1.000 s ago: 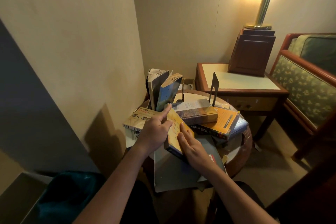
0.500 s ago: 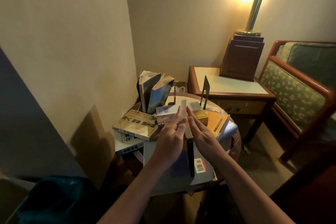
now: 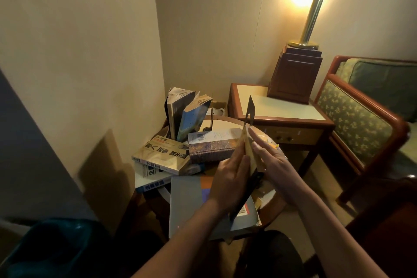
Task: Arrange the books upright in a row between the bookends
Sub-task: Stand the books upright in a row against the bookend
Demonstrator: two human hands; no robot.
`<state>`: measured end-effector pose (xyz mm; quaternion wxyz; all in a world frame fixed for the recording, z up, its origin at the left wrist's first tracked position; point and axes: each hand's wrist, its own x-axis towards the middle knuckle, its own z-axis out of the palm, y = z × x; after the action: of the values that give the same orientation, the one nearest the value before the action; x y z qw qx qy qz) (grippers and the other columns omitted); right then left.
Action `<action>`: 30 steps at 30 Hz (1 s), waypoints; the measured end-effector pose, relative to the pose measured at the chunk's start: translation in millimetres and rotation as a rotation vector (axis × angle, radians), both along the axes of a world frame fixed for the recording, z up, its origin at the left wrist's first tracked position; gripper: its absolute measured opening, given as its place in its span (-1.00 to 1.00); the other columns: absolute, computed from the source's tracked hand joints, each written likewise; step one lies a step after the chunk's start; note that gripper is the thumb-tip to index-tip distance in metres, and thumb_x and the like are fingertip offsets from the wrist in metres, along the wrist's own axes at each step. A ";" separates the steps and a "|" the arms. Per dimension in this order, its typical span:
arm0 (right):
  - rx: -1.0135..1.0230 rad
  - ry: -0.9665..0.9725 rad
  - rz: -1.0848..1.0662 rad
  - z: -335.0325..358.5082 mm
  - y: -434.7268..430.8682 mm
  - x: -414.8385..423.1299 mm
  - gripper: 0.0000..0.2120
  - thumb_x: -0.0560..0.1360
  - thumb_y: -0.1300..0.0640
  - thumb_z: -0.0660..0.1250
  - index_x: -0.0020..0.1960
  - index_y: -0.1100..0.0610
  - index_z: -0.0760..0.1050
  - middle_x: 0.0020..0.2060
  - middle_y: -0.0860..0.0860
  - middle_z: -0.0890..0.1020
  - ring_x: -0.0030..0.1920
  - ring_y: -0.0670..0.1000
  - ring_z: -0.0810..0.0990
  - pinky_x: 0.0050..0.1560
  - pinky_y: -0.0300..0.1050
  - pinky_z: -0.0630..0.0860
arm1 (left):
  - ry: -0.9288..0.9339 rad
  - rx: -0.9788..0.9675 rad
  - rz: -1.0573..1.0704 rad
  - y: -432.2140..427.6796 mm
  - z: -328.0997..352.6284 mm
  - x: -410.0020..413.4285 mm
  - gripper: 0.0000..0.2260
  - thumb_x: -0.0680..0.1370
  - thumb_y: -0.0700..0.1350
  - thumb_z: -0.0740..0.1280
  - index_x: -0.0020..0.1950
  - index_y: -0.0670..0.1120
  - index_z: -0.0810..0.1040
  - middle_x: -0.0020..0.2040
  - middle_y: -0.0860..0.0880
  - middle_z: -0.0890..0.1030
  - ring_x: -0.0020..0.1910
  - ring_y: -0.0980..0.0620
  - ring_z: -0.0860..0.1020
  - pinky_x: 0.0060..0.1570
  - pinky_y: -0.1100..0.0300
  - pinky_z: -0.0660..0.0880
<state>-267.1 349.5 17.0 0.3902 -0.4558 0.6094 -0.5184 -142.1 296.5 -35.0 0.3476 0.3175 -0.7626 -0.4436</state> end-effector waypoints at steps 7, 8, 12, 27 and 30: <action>0.171 0.217 0.009 9.9 5.1 -33.3 -0.59 0.66 0.09 0.23 0.33 -0.40 0.37 0.55 0.02 0.21 0.46 0.17 0.30 -0.12 -0.24 0.61 | -0.113 0.003 -0.128 0.6 -23.2 -16.4 -0.56 0.64 0.33 -0.03 0.53 0.38 0.05 0.43 -0.05 0.44 0.32 -0.04 0.49 0.22 -0.08 0.52; 0.206 0.261 0.010 10.4 4.8 -37.9 -0.58 0.66 0.09 0.23 0.35 -0.39 0.37 0.54 0.02 0.24 0.43 0.17 0.33 -0.13 -0.19 0.63 | -0.181 -0.021 -0.137 -1.4 -26.9 -15.9 -0.48 0.62 0.35 -0.05 0.57 0.30 0.05 0.51 -0.06 0.36 0.41 -0.08 0.41 0.30 -0.13 0.46; 0.261 0.422 -0.025 14.6 2.9 -47.0 -0.54 0.64 0.18 0.26 0.46 -0.20 0.37 0.41 0.07 0.41 0.38 0.18 0.42 0.08 0.14 0.64 | -0.512 -0.181 -0.132 -18.4 -32.2 -5.4 -0.39 0.62 0.34 -0.10 0.62 0.12 0.02 0.63 -0.01 0.11 0.56 -0.07 0.17 0.47 -0.12 0.20; -0.068 0.468 -0.096 54.4 -66.4 -24.2 -0.50 0.64 0.23 0.23 0.50 -0.14 0.29 0.24 0.01 0.49 0.21 0.06 0.51 -0.01 -0.02 0.65 | -0.823 -0.610 0.231 -219.0 38.7 42.8 -0.49 0.66 -0.03 0.15 0.61 -0.01 0.15 0.61 -0.03 0.19 0.57 -0.11 0.16 0.50 -0.18 0.13; -0.116 0.500 -0.148 55.7 -98.0 -17.4 -0.52 0.65 0.23 0.22 0.52 -0.08 0.30 0.26 0.04 0.48 0.17 0.04 0.52 -0.06 0.12 0.65 | -0.918 -0.601 0.143 -245.9 38.9 40.6 -0.48 0.68 0.01 0.09 0.63 0.03 0.04 0.63 0.04 0.08 0.61 -0.08 0.03 0.53 -0.20 0.04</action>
<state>-284.6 251.5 72.7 0.1620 -0.5454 0.6877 -0.4509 -101.5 50.5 3.9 0.0841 0.4161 -0.9054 0.0025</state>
